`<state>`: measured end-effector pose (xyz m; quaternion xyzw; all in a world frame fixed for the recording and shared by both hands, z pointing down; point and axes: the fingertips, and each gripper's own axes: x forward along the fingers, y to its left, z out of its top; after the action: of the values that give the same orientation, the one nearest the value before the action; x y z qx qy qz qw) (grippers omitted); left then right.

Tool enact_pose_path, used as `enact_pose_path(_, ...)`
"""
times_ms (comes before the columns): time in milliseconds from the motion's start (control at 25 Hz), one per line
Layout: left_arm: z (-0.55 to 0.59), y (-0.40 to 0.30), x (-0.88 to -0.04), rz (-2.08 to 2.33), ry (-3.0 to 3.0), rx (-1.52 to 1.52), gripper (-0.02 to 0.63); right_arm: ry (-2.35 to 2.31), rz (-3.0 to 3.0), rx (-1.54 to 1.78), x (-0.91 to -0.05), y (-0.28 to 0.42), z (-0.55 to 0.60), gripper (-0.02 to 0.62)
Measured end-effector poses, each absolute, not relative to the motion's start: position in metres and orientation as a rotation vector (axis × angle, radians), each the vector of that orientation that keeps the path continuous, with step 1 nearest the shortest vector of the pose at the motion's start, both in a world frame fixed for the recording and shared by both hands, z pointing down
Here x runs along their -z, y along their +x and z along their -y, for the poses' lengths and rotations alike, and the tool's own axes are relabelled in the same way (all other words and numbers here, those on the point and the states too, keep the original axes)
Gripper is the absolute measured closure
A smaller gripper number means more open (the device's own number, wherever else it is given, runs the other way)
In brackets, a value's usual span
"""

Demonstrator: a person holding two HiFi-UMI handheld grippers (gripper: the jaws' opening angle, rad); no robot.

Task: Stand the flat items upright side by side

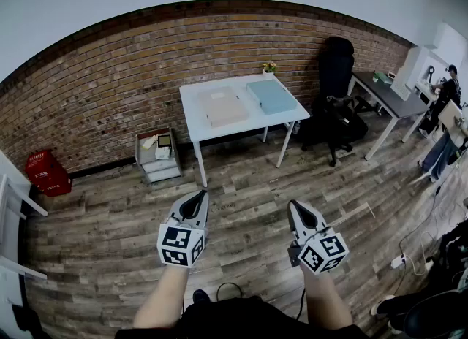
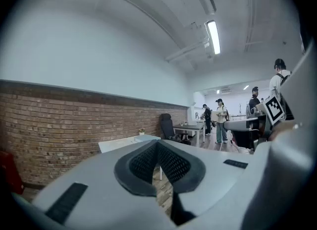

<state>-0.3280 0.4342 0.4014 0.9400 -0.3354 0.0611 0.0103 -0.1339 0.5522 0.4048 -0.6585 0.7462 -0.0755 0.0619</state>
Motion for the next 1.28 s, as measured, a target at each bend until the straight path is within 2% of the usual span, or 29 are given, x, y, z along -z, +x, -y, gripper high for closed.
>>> enact_pose_path(760, -0.427, -0.339, -0.399, 1.051, 2.941, -0.168, 0.581, -2.049, -2.326, 0.12, -0.401, -0.139, -0.547, 0.58)
enact_pose_path(920, -0.428, -0.339, -0.4, 1.01, 2.952, -0.151, 0.508, -2.081, -2.286, 0.141, -0.402, -0.13, -0.55, 0.573)
enact_pose_path(1080, -0.428, -0.34, -0.4, 0.977, 2.958, -0.139, 0.451, -2.086, -2.288, 0.178, -0.404, -0.127, -0.551, 0.513)
enact_pose_path(1280, -0.429, -0.339, -0.402, 0.904, 2.971, -0.176, 0.341, -2.042, -2.322, 0.233, -0.403, -0.133, -0.552, 0.371)
